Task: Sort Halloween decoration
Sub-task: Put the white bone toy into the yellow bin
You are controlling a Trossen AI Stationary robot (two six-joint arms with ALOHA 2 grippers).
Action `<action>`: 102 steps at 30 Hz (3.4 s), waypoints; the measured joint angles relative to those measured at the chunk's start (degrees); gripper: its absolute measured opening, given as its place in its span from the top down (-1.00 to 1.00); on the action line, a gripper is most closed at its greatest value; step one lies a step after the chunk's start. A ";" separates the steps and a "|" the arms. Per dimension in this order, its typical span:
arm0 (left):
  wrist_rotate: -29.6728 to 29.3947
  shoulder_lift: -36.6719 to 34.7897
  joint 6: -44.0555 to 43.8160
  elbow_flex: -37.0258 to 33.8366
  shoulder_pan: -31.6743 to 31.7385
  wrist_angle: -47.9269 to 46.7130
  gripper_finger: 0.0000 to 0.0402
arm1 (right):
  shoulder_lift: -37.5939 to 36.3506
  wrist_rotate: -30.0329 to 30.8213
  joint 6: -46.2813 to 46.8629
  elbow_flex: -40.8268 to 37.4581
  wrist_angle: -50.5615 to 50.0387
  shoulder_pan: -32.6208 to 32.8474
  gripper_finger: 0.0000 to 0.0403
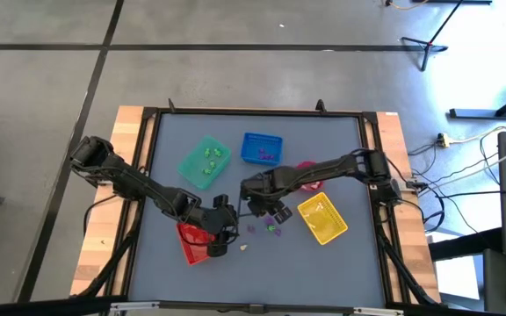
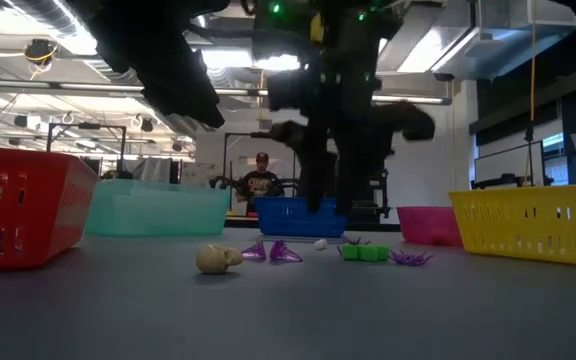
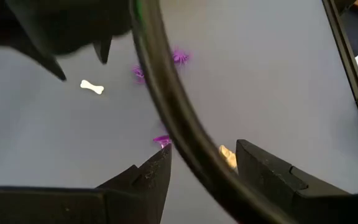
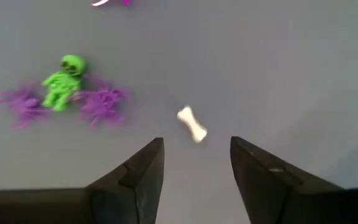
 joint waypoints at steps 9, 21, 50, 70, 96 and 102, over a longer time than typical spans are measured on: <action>0.06 0.00 -0.01 0.00 -0.04 -0.03 0.18 | 3.02 1.47 -2.12 0.00 2.89 0.02 0.10; 0.01 0.00 -0.06 0.00 0.00 -0.02 0.18 | 3.08 2.19 -3.37 -2.24 4.37 0.04 0.10; -0.03 0.00 -0.07 0.00 0.00 -0.03 0.18 | 2.91 -1.52 -3.56 -4.36 5.78 -0.04 0.34; 0.03 0.00 -0.05 0.02 0.00 -0.03 0.18 | 2.97 -2.41 -2.95 -4.44 5.70 0.02 0.75; 0.05 0.00 -0.03 0.02 -0.04 -0.06 0.18 | 3.12 -1.23 1.13 -3.56 5.41 0.13 0.44; 0.04 0.00 -0.03 0.02 -0.04 -0.06 0.18 | 2.57 -0.85 1.89 -3.56 4.75 0.17 0.44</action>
